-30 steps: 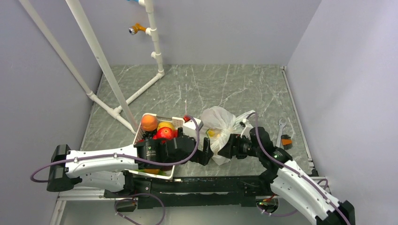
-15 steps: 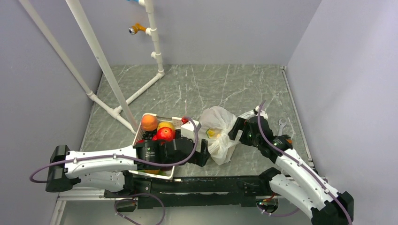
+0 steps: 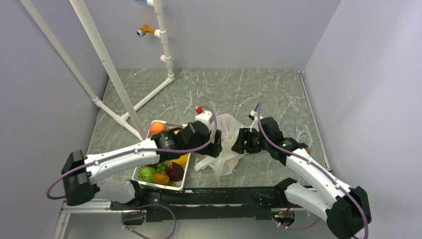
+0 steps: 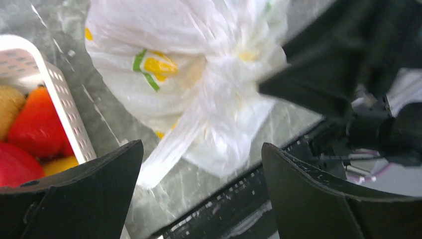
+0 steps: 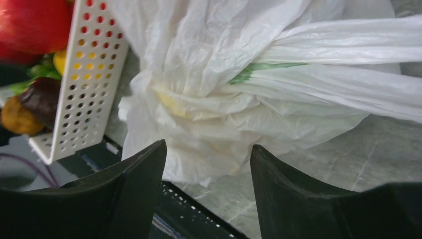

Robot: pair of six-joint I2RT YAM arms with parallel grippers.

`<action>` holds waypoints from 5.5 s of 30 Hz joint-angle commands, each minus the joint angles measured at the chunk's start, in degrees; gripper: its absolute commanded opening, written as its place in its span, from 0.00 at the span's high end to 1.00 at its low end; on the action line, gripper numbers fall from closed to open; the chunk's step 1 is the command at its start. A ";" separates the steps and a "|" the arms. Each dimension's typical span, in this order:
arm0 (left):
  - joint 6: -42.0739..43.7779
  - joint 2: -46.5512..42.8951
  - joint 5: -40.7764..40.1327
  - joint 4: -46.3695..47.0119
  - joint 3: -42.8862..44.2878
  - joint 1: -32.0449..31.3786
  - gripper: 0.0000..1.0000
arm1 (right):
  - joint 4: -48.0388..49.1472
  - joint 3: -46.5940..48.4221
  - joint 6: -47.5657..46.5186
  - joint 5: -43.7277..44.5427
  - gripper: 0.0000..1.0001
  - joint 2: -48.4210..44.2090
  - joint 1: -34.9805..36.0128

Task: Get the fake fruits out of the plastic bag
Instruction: Untie the plastic bag at the center of the board.

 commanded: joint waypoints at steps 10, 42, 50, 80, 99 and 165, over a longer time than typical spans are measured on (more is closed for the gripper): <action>29.06 20.72 24.65 0.19 19.14 16.53 0.23 | -5.16 2.15 0.14 -0.29 0.35 -14.65 0.31; 31.41 35.52 48.01 -5.59 28.86 21.98 0.67 | 7.02 1.09 1.95 28.07 0.57 1.41 17.86; 34.05 31.78 39.30 -6.20 26.80 23.10 1.00 | 5.53 0.41 4.81 33.05 0.96 -3.99 17.96; 33.57 31.87 30.17 -14.76 31.55 31.77 1.00 | -2.71 9.17 -4.27 27.53 0.56 -10.62 17.98; 35.99 21.91 36.88 -6.44 25.20 32.14 0.52 | 7.00 6.27 -8.50 22.57 0.67 -2.38 18.02; 43.56 21.25 22.35 11.45 16.67 23.83 1.00 | 4.07 3.61 0.86 22.33 0.86 -3.54 18.73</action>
